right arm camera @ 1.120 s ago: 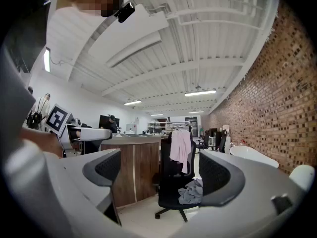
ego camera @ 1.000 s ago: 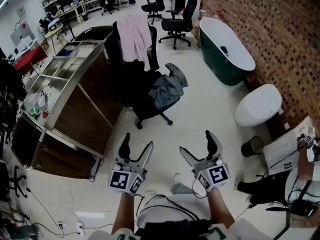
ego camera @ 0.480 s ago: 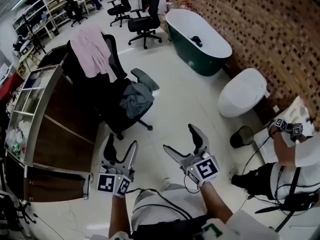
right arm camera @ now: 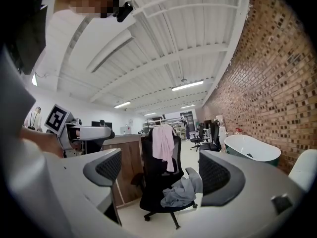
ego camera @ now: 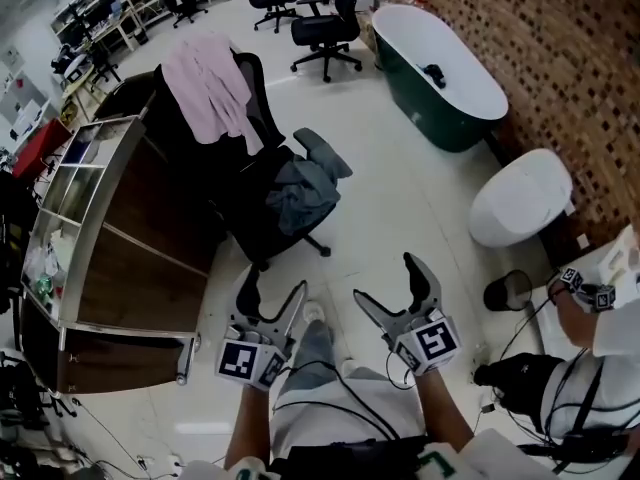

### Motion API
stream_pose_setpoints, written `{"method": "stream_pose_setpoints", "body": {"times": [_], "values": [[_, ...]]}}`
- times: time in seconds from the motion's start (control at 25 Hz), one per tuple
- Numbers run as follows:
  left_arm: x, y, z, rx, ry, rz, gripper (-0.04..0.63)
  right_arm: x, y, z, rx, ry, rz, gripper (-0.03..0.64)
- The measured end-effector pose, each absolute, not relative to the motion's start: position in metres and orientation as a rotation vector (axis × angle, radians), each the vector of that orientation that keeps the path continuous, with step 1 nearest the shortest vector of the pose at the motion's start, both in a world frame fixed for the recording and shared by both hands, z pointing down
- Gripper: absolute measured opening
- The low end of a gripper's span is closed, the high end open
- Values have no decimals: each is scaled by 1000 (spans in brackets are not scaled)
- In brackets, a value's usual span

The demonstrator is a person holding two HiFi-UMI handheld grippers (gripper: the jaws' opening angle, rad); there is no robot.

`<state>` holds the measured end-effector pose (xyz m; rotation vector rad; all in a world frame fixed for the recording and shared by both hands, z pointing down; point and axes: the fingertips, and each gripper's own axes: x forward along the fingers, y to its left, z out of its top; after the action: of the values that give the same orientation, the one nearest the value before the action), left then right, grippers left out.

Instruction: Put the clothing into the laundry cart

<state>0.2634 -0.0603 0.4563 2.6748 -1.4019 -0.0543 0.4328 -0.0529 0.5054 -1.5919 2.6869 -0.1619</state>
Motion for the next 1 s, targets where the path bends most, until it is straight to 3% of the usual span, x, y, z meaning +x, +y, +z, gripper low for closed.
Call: {"method": "stream_pose_setpoints", "body": {"times": [0.64,1.0], "values": [[163,-312,483,2586,-1466,-99,357,324,-297,575,-1418,3147,-171,505],[166,-401,507,2432,-1578,-164,357,336,-437,705,-1286,3423,-372,523]]}}
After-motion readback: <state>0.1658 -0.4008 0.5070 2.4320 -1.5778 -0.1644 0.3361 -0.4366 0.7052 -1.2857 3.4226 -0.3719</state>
